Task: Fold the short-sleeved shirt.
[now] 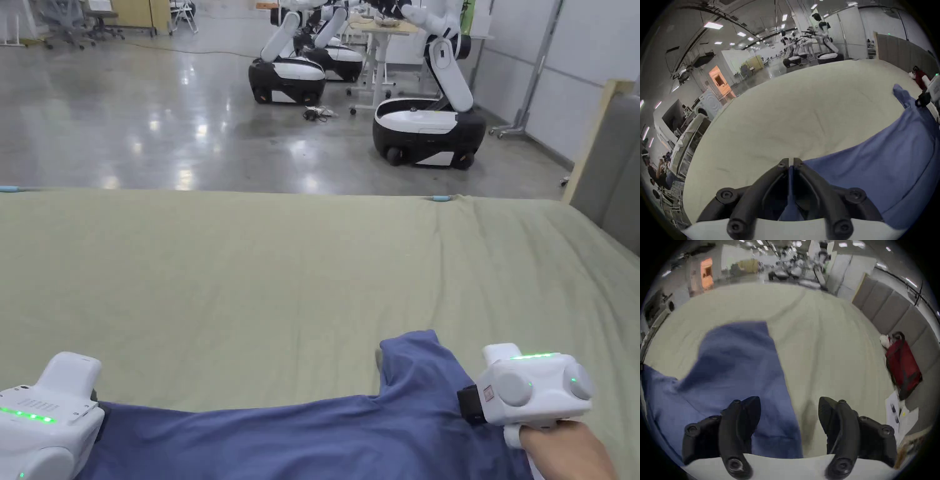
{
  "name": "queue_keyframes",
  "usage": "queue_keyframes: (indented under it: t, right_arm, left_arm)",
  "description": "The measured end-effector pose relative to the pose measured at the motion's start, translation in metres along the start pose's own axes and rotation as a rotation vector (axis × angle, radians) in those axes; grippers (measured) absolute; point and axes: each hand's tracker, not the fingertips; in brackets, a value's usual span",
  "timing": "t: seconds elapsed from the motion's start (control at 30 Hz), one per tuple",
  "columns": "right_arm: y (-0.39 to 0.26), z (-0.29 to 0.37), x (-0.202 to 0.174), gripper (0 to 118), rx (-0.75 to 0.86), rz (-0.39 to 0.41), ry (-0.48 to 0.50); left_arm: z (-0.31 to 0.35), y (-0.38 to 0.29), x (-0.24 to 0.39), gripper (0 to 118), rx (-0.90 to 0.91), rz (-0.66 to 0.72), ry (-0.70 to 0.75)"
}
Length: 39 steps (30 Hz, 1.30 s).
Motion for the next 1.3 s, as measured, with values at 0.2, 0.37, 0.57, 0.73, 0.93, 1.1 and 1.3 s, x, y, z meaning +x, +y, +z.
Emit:
queue_keyframes:
  t: [0.2,0.37,0.57,0.73,0.93,1.1,1.3]
  right_arm:
    - [-0.006,0.041,-0.005,8,0.089,0.024,0.073]
    - [-0.017,0.103,0.011,8,0.224,-0.025,0.130]
    - [-0.074,0.196,0.032,8,0.412,0.014,0.175]
    - [-0.158,0.239,0.046,8,0.467,0.019,0.209]
    - [-0.255,0.202,0.032,8,0.357,0.036,0.189]
    - [-0.283,0.175,0.015,8,0.299,0.028,0.166]
    - [-0.273,0.222,0.000,83,0.546,-0.015,0.075]
  left_arm:
    - [0.011,0.009,-0.007,3,0.029,0.016,-0.015]
    - [0.041,0.009,-0.019,4,0.082,0.057,-0.006]
    - [0.114,-0.017,-0.048,3,0.165,0.117,-0.017]
    - [0.173,-0.080,-0.071,3,0.172,0.171,-0.045]
    - [0.171,-0.176,-0.075,3,-0.015,0.244,-0.094]
    - [0.156,-0.196,-0.056,5,-0.038,0.216,-0.040]
    - [0.194,-0.152,-0.036,109,0.133,0.210,0.039]
